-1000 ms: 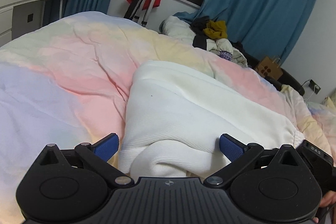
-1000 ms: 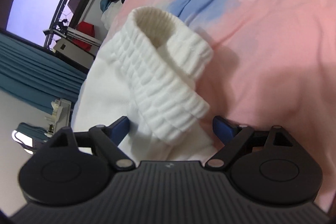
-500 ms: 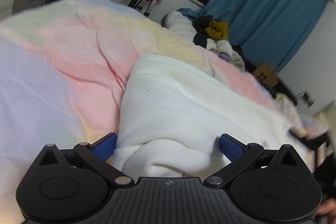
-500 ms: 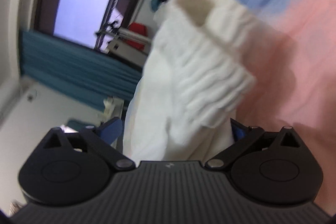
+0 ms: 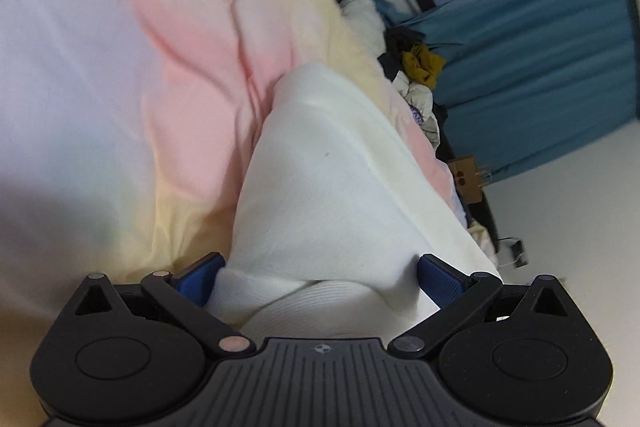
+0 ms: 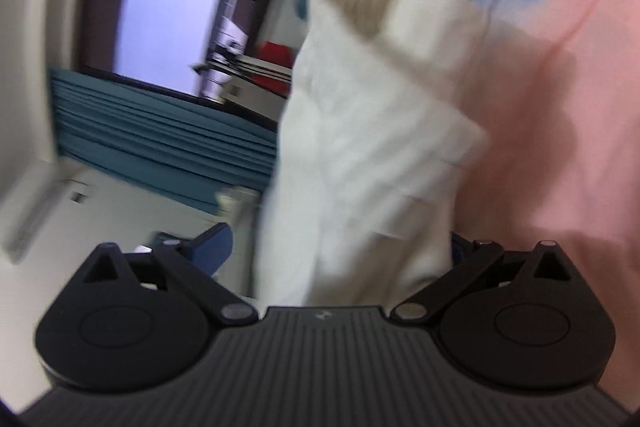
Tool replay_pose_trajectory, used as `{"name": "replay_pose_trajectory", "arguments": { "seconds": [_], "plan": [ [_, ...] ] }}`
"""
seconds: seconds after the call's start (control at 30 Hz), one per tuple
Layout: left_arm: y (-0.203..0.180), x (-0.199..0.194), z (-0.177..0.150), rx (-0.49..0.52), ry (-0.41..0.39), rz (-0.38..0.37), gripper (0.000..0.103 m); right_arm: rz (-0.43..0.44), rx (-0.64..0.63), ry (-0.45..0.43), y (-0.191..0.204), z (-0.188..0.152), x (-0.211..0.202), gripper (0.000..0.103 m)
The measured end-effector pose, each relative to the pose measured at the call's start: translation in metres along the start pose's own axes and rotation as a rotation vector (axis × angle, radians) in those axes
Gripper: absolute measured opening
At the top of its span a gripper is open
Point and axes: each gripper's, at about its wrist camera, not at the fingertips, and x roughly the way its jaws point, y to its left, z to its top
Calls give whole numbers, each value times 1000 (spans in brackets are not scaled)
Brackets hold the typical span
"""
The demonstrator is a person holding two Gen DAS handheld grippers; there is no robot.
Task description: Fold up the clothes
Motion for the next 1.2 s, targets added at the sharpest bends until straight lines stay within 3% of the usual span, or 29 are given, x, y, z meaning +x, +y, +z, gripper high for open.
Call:
{"name": "replay_pose_trajectory", "arguments": {
  "seconds": [0.1,0.17,0.23,0.37,0.6,0.8,1.0,1.2],
  "plan": [
    [3,6,2,-9,21,-6,97,-44,35,3,-8,2,6,100],
    [3,10,2,-5,30,-1,87,-113,65,4,-19,2,11,72],
    [3,12,2,-11,29,27,70,-164,69,0,-23,7,18,55],
    [-9,7,3,7,0,63,53,-170,-6,-28,-3,8,14,35],
    [-66,-15,21,21,-68,-45,45,-20,-125,-121,55,24,-9,30],
    [-160,20,40,86,-55,-152,45,95,-119,-229,79,85,-34,30],
    [-253,122,22,161,-4,-284,45,126,-150,-390,74,164,-82,30],
    [-318,265,-32,217,113,-418,45,37,-257,-544,40,237,-140,30]
  ]
}}
